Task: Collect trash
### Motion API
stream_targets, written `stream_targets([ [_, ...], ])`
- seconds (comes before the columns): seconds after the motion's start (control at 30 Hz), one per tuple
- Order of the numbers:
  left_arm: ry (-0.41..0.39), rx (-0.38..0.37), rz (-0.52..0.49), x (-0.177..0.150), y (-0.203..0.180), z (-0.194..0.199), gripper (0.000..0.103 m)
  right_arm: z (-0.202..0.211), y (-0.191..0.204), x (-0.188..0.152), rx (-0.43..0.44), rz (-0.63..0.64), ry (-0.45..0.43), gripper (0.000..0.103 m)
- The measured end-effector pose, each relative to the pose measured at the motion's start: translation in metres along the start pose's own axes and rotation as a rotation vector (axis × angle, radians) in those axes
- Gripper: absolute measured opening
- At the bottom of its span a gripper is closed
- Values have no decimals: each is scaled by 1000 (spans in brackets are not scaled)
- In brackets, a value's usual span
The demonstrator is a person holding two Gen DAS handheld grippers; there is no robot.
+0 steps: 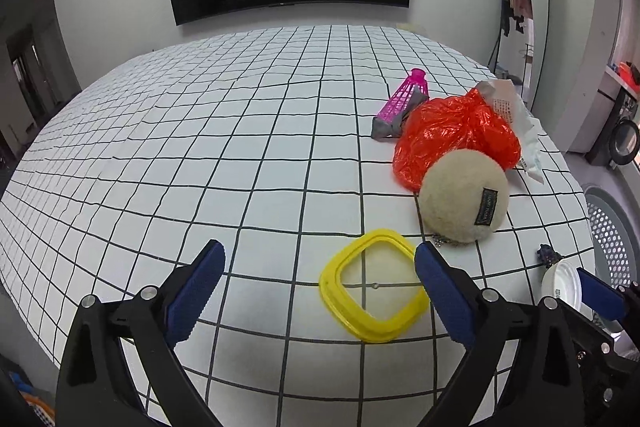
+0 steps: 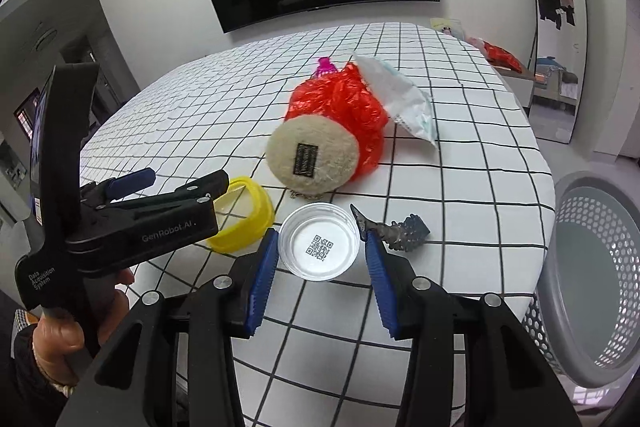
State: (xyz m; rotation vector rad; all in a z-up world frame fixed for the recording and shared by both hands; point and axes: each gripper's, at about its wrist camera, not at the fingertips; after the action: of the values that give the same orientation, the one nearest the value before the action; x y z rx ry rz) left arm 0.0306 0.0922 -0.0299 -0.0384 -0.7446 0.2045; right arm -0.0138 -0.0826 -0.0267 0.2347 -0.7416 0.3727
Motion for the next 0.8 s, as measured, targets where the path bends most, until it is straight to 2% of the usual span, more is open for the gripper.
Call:
stream_targets([
  [0.2, 5, 1, 30, 0, 15, -1, 94, -10, 7, -12, 31, 0, 57, 43],
  [0.37, 19, -7, 26, -5, 13, -2, 94, -11, 6, -30, 38, -22, 100, 43],
  [0.8, 29, -19, 4, -14, 2, 0, 94, 0, -9, -50, -6, -53, 119, 43],
])
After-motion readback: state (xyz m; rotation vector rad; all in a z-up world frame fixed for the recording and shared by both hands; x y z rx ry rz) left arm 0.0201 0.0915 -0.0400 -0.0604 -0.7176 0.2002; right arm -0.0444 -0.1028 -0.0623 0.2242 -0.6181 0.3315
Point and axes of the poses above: each gripper's, at about its wrist camera, not at the fingertips, and z roughly against the way its jaws point, y to its left, x to its top, and after that the axes turned 12 degrees about z, right-handed
